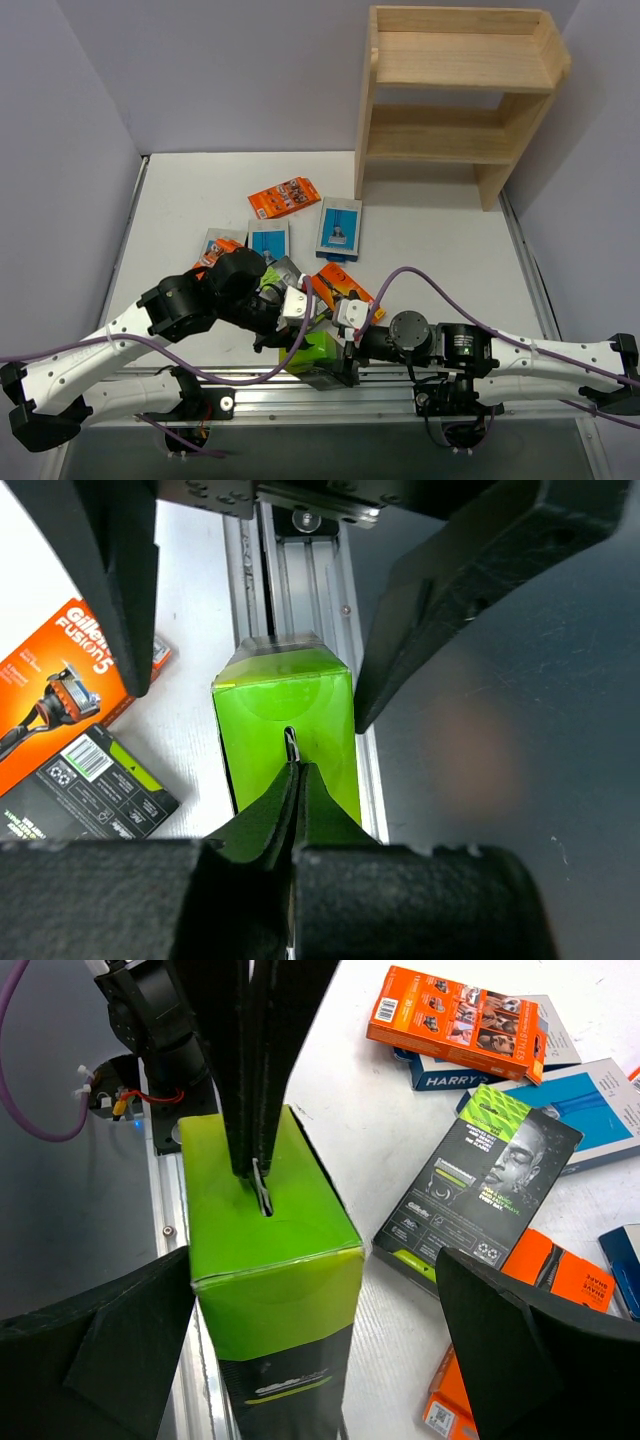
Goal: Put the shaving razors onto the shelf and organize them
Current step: Pass the shaving razor from the left arm to the right
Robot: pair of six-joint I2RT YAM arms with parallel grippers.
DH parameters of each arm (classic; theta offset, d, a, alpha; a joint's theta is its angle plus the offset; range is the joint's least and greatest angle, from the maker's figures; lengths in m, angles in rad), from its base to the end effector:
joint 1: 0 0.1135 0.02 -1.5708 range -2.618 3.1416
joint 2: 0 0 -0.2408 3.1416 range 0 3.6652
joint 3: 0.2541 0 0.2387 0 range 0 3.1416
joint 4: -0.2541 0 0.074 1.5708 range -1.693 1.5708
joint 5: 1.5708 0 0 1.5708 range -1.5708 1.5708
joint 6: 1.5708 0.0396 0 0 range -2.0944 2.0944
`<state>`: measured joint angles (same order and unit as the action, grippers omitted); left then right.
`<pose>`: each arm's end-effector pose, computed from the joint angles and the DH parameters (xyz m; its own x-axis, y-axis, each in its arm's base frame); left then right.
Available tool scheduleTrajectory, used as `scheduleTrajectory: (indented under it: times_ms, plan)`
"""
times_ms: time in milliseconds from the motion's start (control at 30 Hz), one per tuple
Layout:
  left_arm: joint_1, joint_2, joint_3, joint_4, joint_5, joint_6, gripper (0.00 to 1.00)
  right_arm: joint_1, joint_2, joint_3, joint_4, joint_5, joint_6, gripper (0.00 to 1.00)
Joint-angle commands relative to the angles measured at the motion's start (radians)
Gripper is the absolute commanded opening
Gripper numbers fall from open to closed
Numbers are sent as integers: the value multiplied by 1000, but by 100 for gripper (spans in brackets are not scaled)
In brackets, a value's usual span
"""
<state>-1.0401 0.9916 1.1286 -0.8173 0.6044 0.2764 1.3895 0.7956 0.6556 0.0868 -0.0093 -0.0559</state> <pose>0.0776 -0.1767 0.3390 -0.0516 0.5316 -0.8454 0.9847 -0.1139 -0.1317 0.0361 0.1988 0.3066 0.0455 -0.0618 -0.9971 -0.9842 0.1680 -0.0553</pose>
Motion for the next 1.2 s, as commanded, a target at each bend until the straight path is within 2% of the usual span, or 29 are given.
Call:
scheduleTrajectory:
  times_ms: [0, 300, 433, 633, 733, 767, 833, 867, 1033, 1133, 1167]
  plan:
    - [-9, -5, 89, 44, 77, 33, 2, -12, -10, 29, 28, -1, -22, 99]
    - [-9, 4, 138, 35, 107, 44, 2, -21, 22, 3, 70, -109, -10, 97]
    - [-9, 19, 157, 26, 107, 53, 2, -29, 24, -7, 114, -210, -5, 91]
    - [-9, 33, 177, 32, 91, 61, 2, -32, 36, 6, 94, -235, 1, 80]
    - [-9, 33, 181, 36, 72, 66, 2, -38, 37, 6, 87, -242, 7, 69]
    - [-9, 33, 183, 37, 67, 67, 2, -41, 37, 4, 84, -245, 10, 61]
    - [-9, 32, 181, 49, 48, 64, 2, -47, 34, -1, 83, -247, 19, 52]
    - [-9, 30, 181, 56, 40, 61, 2, -49, 33, 1, 85, -247, 24, 43]
    - [-9, 18, 189, 101, -9, 27, 3, -60, 30, -4, 99, -225, 47, 32]
    - [-9, -1, 183, 138, -53, 1, 11, -64, 33, -2, 102, -222, 56, 20]
    - [-9, -11, 174, 145, -67, -5, 22, -64, 37, -1, 100, -219, 56, 16]
